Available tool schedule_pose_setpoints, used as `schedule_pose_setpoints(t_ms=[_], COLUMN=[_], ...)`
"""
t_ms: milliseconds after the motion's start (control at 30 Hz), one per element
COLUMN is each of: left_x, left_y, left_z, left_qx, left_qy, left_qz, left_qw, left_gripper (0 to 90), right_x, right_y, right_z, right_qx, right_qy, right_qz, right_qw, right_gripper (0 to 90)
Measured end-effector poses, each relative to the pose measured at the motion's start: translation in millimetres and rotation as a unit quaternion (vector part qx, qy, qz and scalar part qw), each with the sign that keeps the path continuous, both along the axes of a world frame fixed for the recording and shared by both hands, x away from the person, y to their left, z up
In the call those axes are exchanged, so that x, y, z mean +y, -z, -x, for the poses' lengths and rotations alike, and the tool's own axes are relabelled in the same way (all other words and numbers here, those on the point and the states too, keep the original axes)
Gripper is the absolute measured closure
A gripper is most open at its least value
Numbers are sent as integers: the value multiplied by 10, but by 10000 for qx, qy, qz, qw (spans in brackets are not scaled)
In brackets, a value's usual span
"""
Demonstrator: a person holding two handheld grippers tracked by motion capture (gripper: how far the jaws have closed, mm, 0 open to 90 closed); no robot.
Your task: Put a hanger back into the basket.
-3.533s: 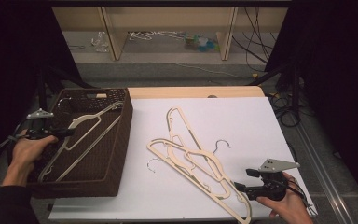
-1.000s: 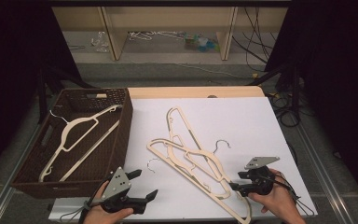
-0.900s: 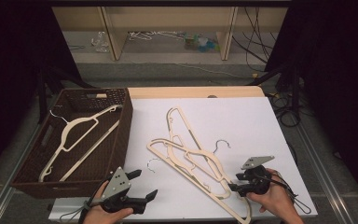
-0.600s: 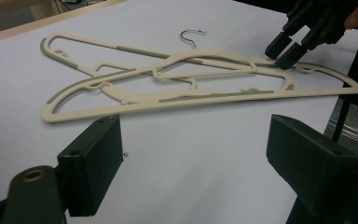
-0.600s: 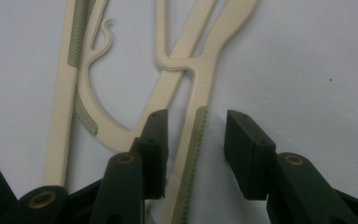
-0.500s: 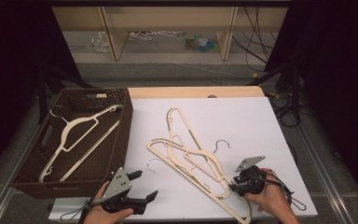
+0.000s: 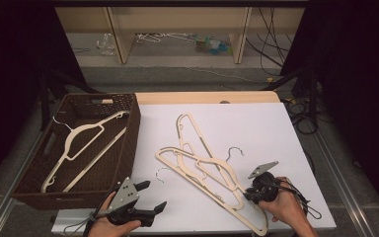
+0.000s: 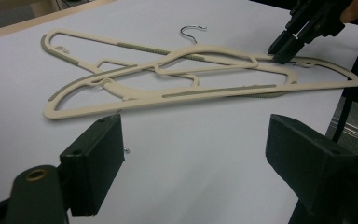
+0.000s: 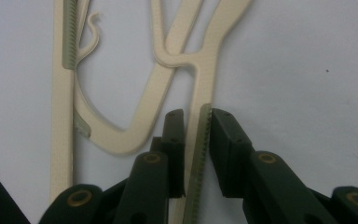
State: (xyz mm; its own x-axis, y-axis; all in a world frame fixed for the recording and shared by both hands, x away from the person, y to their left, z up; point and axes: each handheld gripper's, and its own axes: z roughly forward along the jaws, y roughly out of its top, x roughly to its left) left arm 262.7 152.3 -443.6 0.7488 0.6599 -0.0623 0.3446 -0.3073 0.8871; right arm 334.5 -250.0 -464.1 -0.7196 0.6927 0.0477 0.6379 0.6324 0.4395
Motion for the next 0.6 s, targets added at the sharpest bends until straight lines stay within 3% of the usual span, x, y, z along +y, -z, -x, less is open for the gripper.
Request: schedule_pose_setpoints(t_ms=[67,167,367,600], left_x=[6,-5,-8,-47], left_y=[1,0,2,-21], left_z=[1,-2,-25,-131], left_qx=[-17,-11,-41,-46], left_qy=[49,33,-9,-32], left_qz=[-86,-41,-35,-63], left_qw=[9999,10000,10000,10000], left_gripper=[197,198,201,202], right_x=[15,18,50,23], right_y=[1,7,13,-6], right_z=[4,18,44,39], right_qx=[39,45,-157,-77], right_qy=[68,83,4,92], right_qz=[11,-36,177,53], right_qw=[10000,9999,9997,9999], right_gripper=[725,706,762,797])
